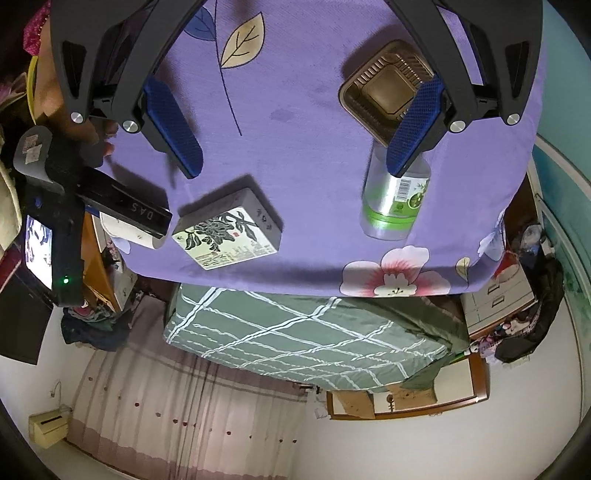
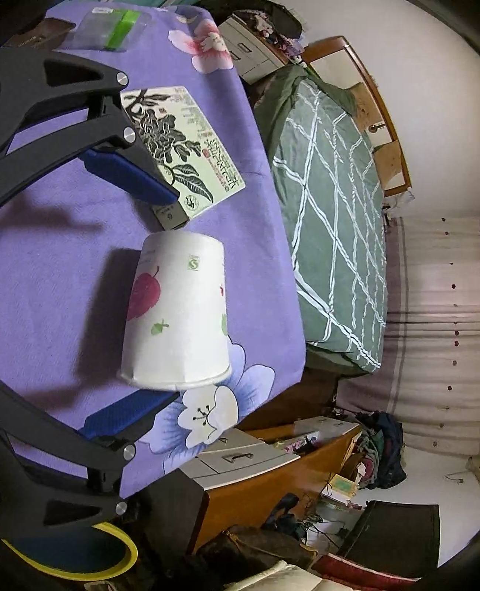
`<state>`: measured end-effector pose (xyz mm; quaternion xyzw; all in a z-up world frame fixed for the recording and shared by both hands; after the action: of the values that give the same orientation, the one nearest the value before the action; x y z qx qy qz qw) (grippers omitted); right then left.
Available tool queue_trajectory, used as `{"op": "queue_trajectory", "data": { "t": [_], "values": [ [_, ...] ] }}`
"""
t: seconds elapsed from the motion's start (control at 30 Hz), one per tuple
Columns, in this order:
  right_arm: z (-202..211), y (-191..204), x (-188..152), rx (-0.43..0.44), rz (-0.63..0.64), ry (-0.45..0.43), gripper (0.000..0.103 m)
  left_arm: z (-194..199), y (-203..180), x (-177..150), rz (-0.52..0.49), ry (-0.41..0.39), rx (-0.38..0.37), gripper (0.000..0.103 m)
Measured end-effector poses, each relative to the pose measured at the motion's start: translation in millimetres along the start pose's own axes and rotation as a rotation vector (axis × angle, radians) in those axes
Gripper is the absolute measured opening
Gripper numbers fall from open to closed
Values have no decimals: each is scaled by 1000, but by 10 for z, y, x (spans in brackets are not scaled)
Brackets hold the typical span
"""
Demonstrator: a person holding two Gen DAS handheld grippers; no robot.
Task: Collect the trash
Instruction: 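Reach the right tool to the white strawberry paper cup and grasp it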
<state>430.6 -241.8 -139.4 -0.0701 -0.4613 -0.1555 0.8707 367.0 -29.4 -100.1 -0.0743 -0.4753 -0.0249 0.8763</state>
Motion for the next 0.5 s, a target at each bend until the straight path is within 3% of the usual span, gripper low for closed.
{"op": "queue_trajectory", "data": {
  "t": [0.07,0.17,0.5],
  "values": [
    [-47,-13,-23,-7,7,3,92,-3,3,-2,-1,0,6,98],
    [-108,-52,-55,8,-4,25,77,-7,-4,-11,1,-5,13,98],
    [229,-261,-42,37,-16,-6,76,-2,-171,-68,-32,3,-3,98]
  ]
}}
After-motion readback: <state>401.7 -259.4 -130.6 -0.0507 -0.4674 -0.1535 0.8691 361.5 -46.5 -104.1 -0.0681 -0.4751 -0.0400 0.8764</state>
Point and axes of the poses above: each gripper's, at about its wrist camera, not at the fingertips, and z roughly against the way its jaws point, y to its left, x to its top, the point moved 2 cm from there along -z, roughly the way its jaws point, and after that the axes turned 12 degrees about -y, right-handed, at the moved point
